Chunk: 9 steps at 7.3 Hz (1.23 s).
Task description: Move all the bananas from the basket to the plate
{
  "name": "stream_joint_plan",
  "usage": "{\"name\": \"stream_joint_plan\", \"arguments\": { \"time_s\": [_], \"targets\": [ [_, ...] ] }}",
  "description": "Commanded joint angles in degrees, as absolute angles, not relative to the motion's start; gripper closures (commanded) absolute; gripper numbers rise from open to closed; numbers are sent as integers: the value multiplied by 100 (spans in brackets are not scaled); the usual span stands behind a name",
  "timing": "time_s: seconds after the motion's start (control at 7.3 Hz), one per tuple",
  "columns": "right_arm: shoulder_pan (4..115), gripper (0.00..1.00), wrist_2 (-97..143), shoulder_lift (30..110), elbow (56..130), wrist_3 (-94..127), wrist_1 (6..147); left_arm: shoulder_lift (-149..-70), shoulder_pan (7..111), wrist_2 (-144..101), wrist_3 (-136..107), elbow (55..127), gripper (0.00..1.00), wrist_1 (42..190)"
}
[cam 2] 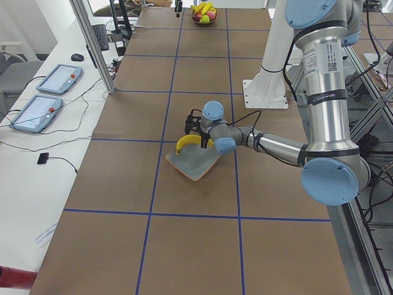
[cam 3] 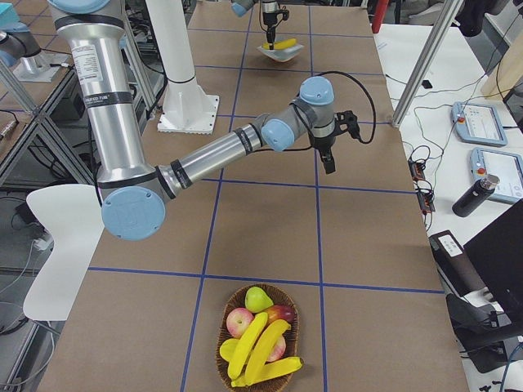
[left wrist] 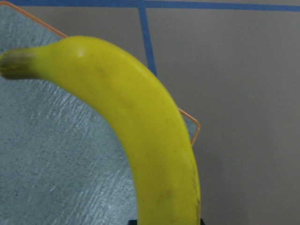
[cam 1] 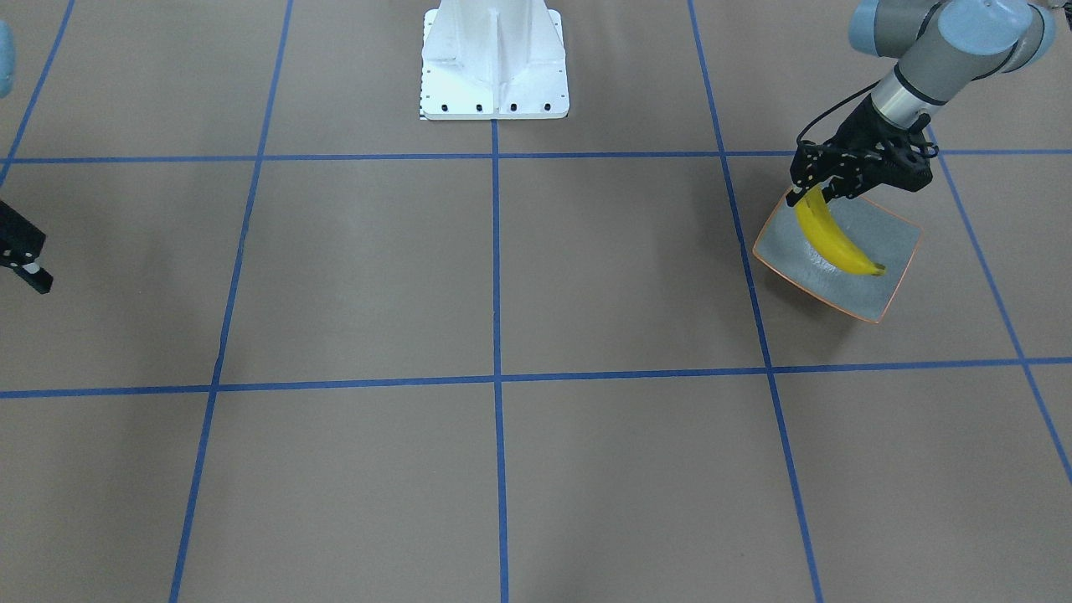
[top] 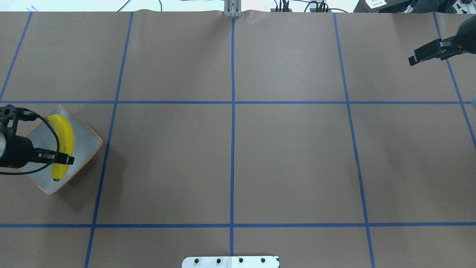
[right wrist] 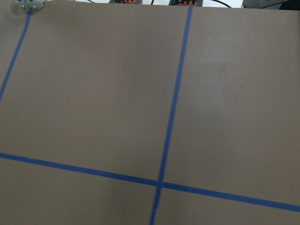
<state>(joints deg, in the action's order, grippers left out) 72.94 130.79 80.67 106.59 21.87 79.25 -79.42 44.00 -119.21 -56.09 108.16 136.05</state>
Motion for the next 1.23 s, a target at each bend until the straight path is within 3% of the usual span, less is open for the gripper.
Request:
{"name": "stream_joint_plan", "arguments": {
  "time_s": [0.0,0.27,0.41,0.82,1.1],
  "targets": [
    [7820,0,13271,8506,10425,971,7910,-7945,4395,-11786,-5196,10565,51,13597],
    [8216,0,13298,8683,10031,-57,7910,-7928,4438,-11725,-4845,10582,22,13623],
    [8435,0,13298,8684,9759,-523,7910,-7945,4682,-11794,-4747,10747,0,13632],
    [8989,0,13412,8753,8731,-2279,7858,-8199,6210,-13522,-4729,11144,0,13562],
    [9289,0,13412,9103,8508,-3458,7849,-8288,6205,-13509,-4729,11136,0,13562]
  ]
}}
